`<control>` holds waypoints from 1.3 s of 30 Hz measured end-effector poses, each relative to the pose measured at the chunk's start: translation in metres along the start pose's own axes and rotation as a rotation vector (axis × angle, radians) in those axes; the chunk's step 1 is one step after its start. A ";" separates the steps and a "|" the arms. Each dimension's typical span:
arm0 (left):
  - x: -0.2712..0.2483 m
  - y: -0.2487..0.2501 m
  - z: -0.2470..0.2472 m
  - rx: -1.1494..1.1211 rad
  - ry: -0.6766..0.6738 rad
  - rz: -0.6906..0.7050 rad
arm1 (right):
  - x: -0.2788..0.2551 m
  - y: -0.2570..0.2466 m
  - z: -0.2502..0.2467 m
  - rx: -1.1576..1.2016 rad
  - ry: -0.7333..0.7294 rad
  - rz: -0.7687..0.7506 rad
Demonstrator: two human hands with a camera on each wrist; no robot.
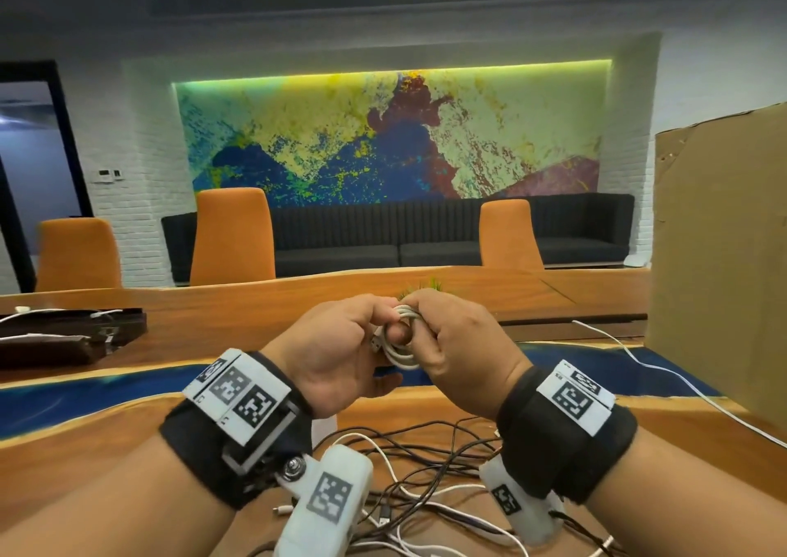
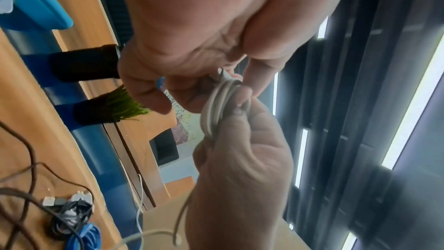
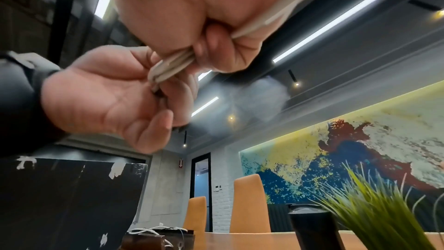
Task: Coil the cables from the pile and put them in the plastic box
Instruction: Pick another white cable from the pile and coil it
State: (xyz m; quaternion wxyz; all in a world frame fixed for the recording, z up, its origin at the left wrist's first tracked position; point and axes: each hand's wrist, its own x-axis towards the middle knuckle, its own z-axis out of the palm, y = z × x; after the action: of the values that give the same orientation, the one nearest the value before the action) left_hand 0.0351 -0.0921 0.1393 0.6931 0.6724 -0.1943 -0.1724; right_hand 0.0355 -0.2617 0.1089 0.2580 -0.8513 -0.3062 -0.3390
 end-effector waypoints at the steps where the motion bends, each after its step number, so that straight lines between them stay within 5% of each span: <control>1: 0.000 0.000 -0.001 0.062 0.029 0.008 | -0.002 0.000 0.001 0.011 -0.019 0.003; 5: 0.001 -0.003 -0.001 0.285 0.110 0.057 | -0.005 -0.002 -0.005 0.051 -0.146 0.066; 11: 0.000 -0.010 0.005 0.107 0.123 0.114 | 0.008 0.007 -0.015 0.078 -0.117 0.098; 19: -0.001 -0.005 -0.016 0.432 0.294 0.253 | -0.006 0.017 -0.010 0.256 -0.153 0.163; 25: 0.000 0.004 -0.023 0.356 0.219 0.138 | -0.014 0.031 -0.017 -0.356 -0.329 0.239; 31: -0.003 -0.001 -0.005 -0.014 0.067 0.095 | -0.003 0.042 -0.022 -0.417 0.018 0.336; 39: -0.008 -0.002 0.003 -0.056 0.055 0.105 | -0.013 0.053 -0.030 -0.275 0.328 0.213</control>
State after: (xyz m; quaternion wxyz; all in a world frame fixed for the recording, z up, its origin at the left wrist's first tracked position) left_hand 0.0271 -0.0909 0.1368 0.7249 0.6461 -0.2050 -0.1226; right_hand 0.0521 -0.3217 0.1060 0.2200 -0.8395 -0.1194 -0.4823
